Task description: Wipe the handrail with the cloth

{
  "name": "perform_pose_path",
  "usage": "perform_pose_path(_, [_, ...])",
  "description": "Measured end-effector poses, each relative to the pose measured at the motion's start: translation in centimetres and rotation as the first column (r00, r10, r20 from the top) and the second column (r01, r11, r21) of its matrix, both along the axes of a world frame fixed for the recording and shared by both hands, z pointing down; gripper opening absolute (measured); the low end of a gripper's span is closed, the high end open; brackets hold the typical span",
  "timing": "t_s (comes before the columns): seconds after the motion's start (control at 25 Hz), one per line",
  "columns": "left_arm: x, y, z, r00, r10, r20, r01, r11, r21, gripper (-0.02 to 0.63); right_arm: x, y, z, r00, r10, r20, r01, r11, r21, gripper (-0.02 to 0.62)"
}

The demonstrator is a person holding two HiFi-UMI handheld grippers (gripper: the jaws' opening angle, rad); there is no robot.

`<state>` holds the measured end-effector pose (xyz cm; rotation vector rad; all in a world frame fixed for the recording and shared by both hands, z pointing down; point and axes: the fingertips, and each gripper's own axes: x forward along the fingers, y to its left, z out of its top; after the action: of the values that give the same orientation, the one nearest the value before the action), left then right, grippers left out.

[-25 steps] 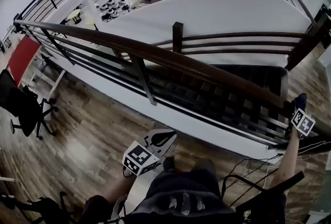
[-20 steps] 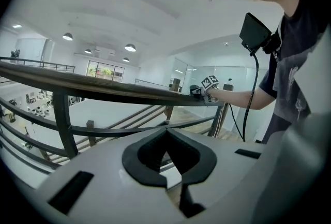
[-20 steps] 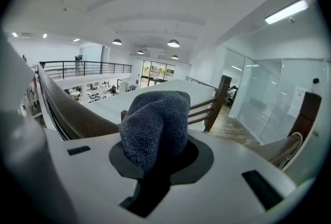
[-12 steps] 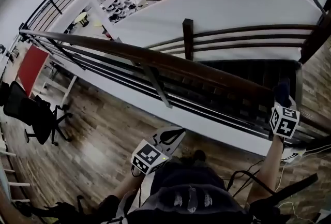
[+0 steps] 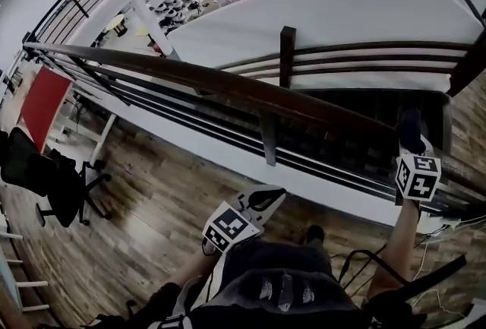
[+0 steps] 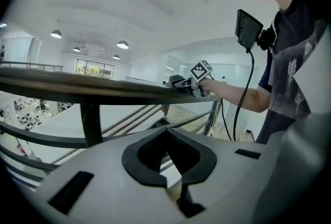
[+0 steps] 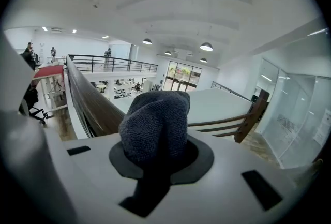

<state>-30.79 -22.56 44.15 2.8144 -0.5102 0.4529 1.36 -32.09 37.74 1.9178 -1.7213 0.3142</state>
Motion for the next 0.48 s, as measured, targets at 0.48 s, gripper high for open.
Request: perform_pose_path(0.48, [-12.2,-6.8,-0.5,0.997,0.074,0.001,-0.074,0.997,-0.019,0.006,-21.6,-12.5,-1.0,0.984,-0.176,0.012,0.176,0.980,-0.094,0.066])
